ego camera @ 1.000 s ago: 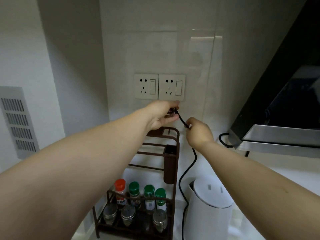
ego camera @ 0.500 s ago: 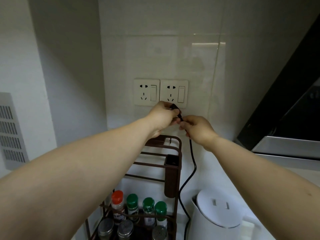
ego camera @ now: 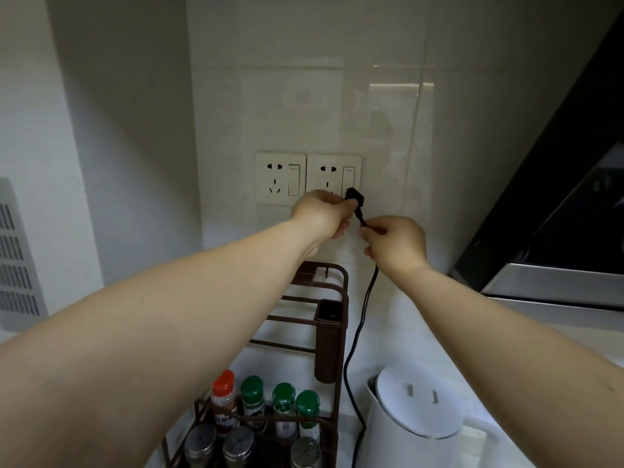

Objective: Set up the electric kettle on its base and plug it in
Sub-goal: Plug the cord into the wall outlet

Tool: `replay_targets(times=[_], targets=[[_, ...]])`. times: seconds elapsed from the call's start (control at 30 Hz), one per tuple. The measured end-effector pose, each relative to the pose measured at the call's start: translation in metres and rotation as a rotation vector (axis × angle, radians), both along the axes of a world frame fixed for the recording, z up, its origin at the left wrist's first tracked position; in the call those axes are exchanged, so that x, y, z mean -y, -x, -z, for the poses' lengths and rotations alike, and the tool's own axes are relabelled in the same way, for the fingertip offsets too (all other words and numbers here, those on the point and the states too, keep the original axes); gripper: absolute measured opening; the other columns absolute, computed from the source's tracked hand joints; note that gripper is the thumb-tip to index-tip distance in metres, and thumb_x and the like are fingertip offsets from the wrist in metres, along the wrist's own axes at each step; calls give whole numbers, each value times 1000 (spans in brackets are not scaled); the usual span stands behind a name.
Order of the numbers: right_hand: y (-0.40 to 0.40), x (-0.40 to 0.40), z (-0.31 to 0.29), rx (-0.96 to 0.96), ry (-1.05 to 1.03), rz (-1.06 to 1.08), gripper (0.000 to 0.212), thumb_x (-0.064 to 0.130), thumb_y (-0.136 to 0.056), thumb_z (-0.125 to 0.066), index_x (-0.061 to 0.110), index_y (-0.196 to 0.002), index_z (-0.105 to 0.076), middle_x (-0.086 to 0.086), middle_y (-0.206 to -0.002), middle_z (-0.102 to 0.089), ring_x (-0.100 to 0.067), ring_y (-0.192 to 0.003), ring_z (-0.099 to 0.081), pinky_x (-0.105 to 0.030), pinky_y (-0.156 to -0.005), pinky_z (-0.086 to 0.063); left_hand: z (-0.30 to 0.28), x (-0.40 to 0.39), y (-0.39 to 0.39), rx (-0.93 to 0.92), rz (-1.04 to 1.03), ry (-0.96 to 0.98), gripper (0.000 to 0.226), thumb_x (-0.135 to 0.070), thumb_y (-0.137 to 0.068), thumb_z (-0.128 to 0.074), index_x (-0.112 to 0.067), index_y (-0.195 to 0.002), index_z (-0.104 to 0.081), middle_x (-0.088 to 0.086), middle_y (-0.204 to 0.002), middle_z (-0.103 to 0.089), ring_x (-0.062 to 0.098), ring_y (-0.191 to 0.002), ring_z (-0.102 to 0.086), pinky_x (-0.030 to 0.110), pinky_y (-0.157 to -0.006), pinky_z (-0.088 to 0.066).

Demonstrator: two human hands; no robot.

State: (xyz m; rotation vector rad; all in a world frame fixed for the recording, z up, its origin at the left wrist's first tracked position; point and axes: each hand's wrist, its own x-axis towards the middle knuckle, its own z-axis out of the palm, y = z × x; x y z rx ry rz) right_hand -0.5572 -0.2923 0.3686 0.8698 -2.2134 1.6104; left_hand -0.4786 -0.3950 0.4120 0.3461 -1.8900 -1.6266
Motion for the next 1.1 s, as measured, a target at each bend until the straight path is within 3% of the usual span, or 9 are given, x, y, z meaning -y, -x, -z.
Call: replay_targets(times=[0.13, 0.27, 0.4, 0.53, 0.63, 0.73, 0.87, 1.1], targets=[[-3, -4, 3, -46, -13, -2, 18, 19, -86, -63, 12, -98, -74, 2, -79, -68, -19, -71, -65, -29, -74, -53, -2, 1, -2, -4, -11, 2, 29, -18, -90, -63, -3, -115, -57, 9, -90, -65, 13, -65, -58, 22, -62, -53], [-4, -3, 6, -5, 43, -35, 14, 17, -84, -66, 12, -95, -74, 7, -67, -66, -8, -56, -60, -24, -66, -53, 0, -2, -1, -54, 47, 27, 30, -16, -87, -67, -4, -114, -59, 3, -81, -62, 14, -68, -61, 28, -72, -57], [-5, 4, 2, 87, 3, -120, 15, 17, -88, -63, 14, -101, -68, 6, -74, -62, -10, -53, -58, -18, -55, -51, 6, 6, -3, -91, 15, 97, 16, -14, -88, -64, -10, -102, -58, 2, -82, -62, 14, -72, -63, 28, -72, -57], [-12, 14, 1, 162, -64, -248, 16, 21, -96, -49, 19, -102, -63, -4, -87, -65, -13, -54, -55, -16, -49, -51, 11, 20, -5, -96, 1, 134, 14, -14, -91, -60, -12, -105, -57, 4, -90, -62, 16, -79, -64, 24, -74, -57], [-13, 22, 0, 130, -47, -241, 21, 24, -97, -46, 17, -102, -65, -1, -85, -65, -12, -54, -54, -18, -52, -51, 14, 30, -7, -90, -11, 165, 18, -12, -93, -57, -10, -111, -57, 5, -91, -62, 16, -80, -64, 22, -75, -57], [-13, 33, -1, 87, -66, -228, 19, 22, -95, -51, 13, -97, -68, -3, -82, -64, -12, -55, -56, -27, -62, -54, 17, 37, -9, -73, -35, 226, 18, -12, -94, -54, -12, -112, -56, 8, -98, -62, 26, -93, -64, 35, -89, -56], [-14, 46, -4, 50, -57, -167, 21, 18, -93, -52, 8, -85, -69, -10, -75, -66, -20, -63, -66, -38, -74, -60, 15, 42, -9, -83, -74, 311, 24, -7, -94, -52, -10, -118, -56, 4, -97, -58, 27, -96, -63, 39, -94, -54], [-16, 50, -6, 94, -44, -147, 29, 19, -94, -50, 26, -67, -59, 0, -67, -63, -21, -70, -69, -46, -81, -58, 13, 44, -5, -50, -123, 518, 27, -9, -94, -51, -12, -121, -56, 2, -103, -57, 26, -105, -60, 37, -97, -50]])
